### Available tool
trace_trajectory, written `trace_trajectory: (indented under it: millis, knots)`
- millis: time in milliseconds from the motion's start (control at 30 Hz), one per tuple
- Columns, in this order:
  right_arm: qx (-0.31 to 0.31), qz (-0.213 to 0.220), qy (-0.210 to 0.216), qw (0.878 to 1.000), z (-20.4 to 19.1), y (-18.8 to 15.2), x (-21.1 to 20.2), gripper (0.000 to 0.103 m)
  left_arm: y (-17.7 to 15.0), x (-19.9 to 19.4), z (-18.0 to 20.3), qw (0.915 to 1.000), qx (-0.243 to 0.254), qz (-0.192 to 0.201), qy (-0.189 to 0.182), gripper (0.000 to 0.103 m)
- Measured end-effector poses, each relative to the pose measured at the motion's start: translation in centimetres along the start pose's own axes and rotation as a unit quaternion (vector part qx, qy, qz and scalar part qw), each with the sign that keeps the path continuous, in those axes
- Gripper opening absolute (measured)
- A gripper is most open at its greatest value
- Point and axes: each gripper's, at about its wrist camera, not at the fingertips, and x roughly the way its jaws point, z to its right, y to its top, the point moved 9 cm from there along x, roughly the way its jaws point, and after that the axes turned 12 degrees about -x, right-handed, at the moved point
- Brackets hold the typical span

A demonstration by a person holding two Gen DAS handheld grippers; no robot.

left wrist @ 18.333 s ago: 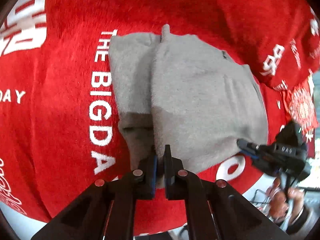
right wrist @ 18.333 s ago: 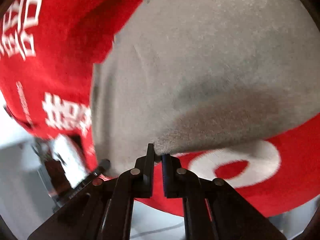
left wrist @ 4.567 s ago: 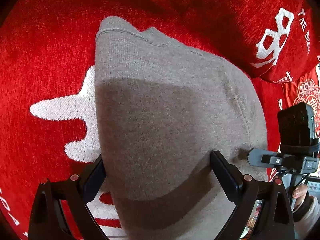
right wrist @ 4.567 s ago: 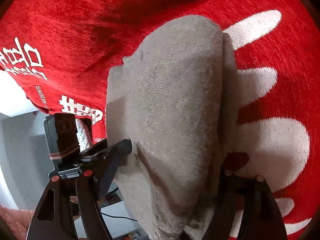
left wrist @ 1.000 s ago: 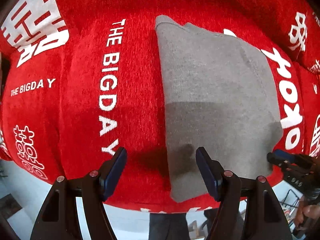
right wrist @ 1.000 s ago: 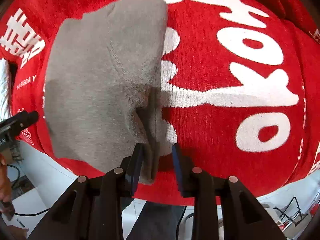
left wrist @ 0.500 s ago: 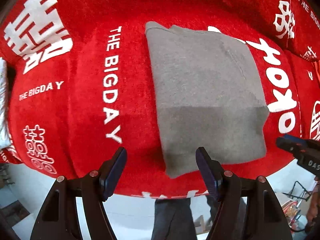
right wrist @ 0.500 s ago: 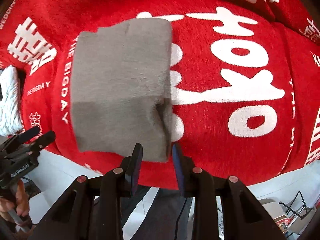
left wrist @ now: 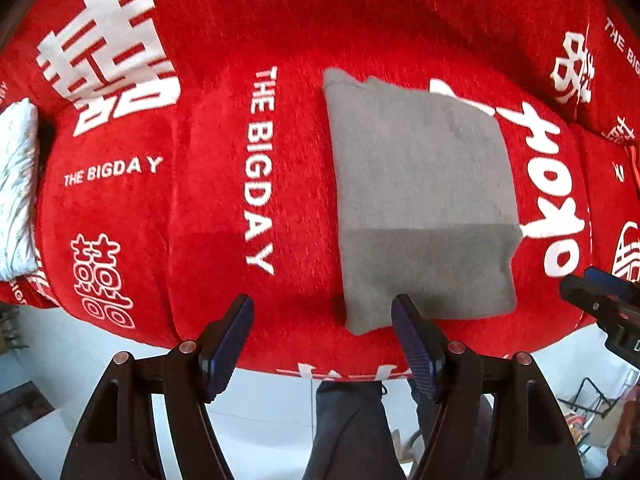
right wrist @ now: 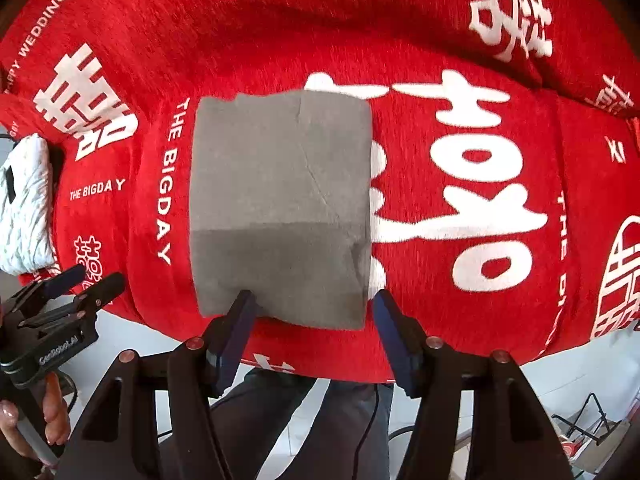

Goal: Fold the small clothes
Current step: 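Open both grippers and lift them away from the folded sweater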

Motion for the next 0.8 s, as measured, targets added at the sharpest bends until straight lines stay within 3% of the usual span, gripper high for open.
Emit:
trace_trajectory:
  millis: [33,67,100,200,367,467,567,633,800]
  knots:
    - [0.001,0.002,0.001,1.0,-0.1,0.1,-0.2,0.076,0.2,-0.4,0.0,1.0,0.003,0.005,0.002,0.075]
    - [0.002,0.006,0.001,1.0,-0.2,0.2,-0.4,0.08,0.5,-0.7,0.0,0.9999,0.004,0.01,0.002,0.093]
    - [0.002,0.008,-0.001,1.0,-0.2,0.3,-0.6,0.08,0.7,-1.2,0.0,0.9998,0.001,0.019,0.0,0.102]
    - [0.006,0.008,-0.009,1.0,-0.2,0.6,-1.1,0.081,1.3,-2.3,0.3,0.9993,0.002,0.035,-0.009,0.102]
    - [0.007,0.014,-0.027,1.0,-0.1,1.1,-1.8,0.094,1.6,-2.7,0.8,0.9994,-0.004,0.026,-0.024,0.102]
    - [0.005,0.032,-0.036,0.999,-0.1,1.5,-2.5,0.094,1.6,-2.9,1.1,0.9993,-0.006,0.021,-0.03,0.102]
    - [0.008,0.043,-0.044,0.998,0.0,1.8,-3.0,0.094,1.4,-2.9,1.4,0.9994,-0.002,0.021,-0.027,0.102]
    - [0.01,0.048,-0.05,0.998,0.1,2.0,-3.2,0.102,1.4,-2.9,1.5,0.9995,0.0,0.023,-0.023,0.102]
    - [0.005,0.058,-0.059,0.997,0.1,2.2,-3.8,0.103,1.5,-3.1,1.7,0.9995,0.005,0.028,-0.014,0.102]
